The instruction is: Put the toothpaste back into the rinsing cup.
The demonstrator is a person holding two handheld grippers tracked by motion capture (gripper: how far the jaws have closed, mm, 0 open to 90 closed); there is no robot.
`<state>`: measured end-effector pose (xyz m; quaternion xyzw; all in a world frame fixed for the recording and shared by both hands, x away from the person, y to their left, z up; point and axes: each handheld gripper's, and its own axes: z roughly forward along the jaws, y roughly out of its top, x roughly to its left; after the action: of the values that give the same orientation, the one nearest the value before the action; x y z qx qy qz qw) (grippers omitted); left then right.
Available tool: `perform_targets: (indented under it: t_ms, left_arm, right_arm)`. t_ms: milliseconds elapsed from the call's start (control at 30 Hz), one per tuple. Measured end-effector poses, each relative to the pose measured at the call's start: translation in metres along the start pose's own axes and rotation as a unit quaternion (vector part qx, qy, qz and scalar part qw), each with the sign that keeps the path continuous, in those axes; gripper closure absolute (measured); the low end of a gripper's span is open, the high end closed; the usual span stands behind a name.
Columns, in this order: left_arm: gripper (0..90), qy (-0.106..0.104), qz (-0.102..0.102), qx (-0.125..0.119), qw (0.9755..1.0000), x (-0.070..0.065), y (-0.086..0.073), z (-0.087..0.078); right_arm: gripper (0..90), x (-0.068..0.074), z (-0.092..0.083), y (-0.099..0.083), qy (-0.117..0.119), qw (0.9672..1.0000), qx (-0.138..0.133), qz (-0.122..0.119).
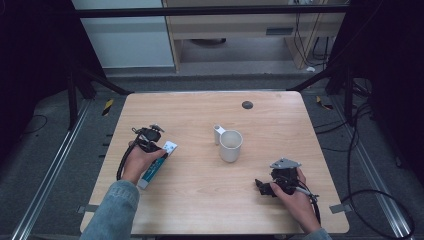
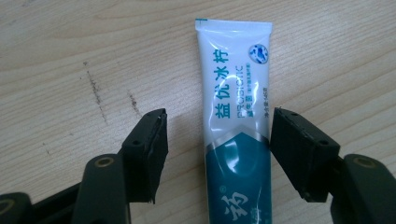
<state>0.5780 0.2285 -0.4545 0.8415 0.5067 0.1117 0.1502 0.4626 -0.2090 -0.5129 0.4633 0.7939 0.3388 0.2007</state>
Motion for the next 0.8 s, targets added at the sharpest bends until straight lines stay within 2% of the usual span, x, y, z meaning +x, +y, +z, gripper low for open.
perform_targets:
  t_ms: [67,200,367,433,500,533,600,767,800]
  left_arm:
    - [37.2,-0.004,0.004,0.008,1.0,0.0009,-0.0002,0.0007]
    - [41.2,-0.011,0.003,0.008,0.9999,-0.0002,0.0008,0.0022]
    - [44.5,-0.011,0.007,0.013,0.9998,-0.0014,0.0015,0.0033]
    - [46.9,-0.017,-0.002,0.013,0.9998,-0.0024,0.0011,0.0051]
    - [48.6,-0.021,-0.001,0.015,0.9997,-0.003,0.0015,0.0063]
    - [50.6,-0.018,0.005,0.02,0.9996,-0.003,0.003,0.0054]
    - [51.9,-0.016,0.004,0.015,0.9997,-0.0032,0.0032,0.0047]
    - [52.3,-0.018,0.002,0.023,0.9996,-0.0028,0.0018,0.0087]
    - [52.3,-0.016,0.007,0.026,0.9995,-0.0028,0.0021,0.0091]
  right_arm:
    - [0.7,-0.0001,0.0001,0.0,0.0,1.0,0.0,0.0]
    - [0.7,0.0,0.0,0.0,0.0,1.0,0.0,0.0]
    - [0.7,0.0,0.0,0.0,0.0,1.0,0.0,0.0]
    - [0.7,-0.0002,0.0,0.0,0.0,1.0,0.0,-0.001]
    - [0.7,-0.0001,0.0,0.0,0.0,1.0,0.0,-0.001]
    - [0.7,0.0001,0.0002,0.0002,-0.001,1.0,0.0,0.0]
    - [0.7,0.0002,0.0005,0.0006,-0.001,1.0,0.001,0.001]
    - [0.7,0.0002,0.0005,0.0006,-0.001,1.0,0.0,0.001]
    - [0.7,0.0002,0.0005,0.0006,-0.001,1.0,0.0,0.001]
